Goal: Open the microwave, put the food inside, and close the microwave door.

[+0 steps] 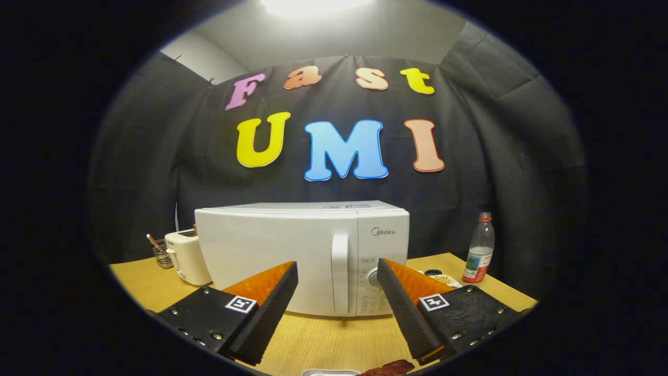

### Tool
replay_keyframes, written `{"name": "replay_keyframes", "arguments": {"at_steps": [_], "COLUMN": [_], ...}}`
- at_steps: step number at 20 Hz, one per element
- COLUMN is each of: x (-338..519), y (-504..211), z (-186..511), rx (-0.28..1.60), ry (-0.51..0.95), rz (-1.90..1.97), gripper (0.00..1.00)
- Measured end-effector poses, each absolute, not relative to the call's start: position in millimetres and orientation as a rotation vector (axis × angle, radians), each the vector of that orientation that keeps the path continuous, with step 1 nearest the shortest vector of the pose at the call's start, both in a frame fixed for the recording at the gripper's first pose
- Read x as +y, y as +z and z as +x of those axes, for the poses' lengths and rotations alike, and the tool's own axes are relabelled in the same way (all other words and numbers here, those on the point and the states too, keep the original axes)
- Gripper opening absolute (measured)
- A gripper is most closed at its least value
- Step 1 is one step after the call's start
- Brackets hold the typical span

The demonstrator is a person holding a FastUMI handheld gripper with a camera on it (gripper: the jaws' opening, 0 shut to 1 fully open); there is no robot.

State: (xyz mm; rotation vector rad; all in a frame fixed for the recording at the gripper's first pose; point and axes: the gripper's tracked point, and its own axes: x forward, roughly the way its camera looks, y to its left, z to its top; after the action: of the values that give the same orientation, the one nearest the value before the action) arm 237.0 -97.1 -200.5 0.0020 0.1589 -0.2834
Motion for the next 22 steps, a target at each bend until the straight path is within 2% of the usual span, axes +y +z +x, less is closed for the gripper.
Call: {"name": "replay_keyframes", "arguments": {"at_steps": [4, 5, 6, 9, 11, 12, 13, 15, 16, 17, 18, 19, 22], "x": [-105.1, -112.0, -114.0, -117.0, -124.3, -121.8, -121.1, -124.0, -120.4, -120.7, -119.7, -120.1, -116.4], "y": [-218.2, -223.3, -226.9, -236.2, -240.7, -244.7, -249.2, -247.9, -246.7, -245.7, -246.9, -247.2, -246.0], "z": [265.7, 272.0, 277.8, 293.4, 296.2, 297.6, 297.8, 298.1, 295.6, 296.8, 296.2, 296.0, 292.6], "rx": [0.183, 0.191, 0.194, 0.205, 0.217, 0.233, 0.247, 0.244, 0.244, 0.241, 0.245, 0.249, 0.262], "ry": [-0.302, -0.324, -0.325, -0.329, -0.354, -0.343, -0.367, -0.366, -0.369, -0.374, -0.384, -0.391, -0.387], "rz": [-0.011, -0.015, -0.008, 0.003, 0.003, 0.015, 0.006, 0.012, 0.019, 0.031, 0.051, 0.074, 0.112], "gripper": [0.98, 0.95, 0.79, 0.75, 0.55, 0.41, 0.41, 0.27, 0.27, 0.20, 0.20, 0.13, 0.13]}}
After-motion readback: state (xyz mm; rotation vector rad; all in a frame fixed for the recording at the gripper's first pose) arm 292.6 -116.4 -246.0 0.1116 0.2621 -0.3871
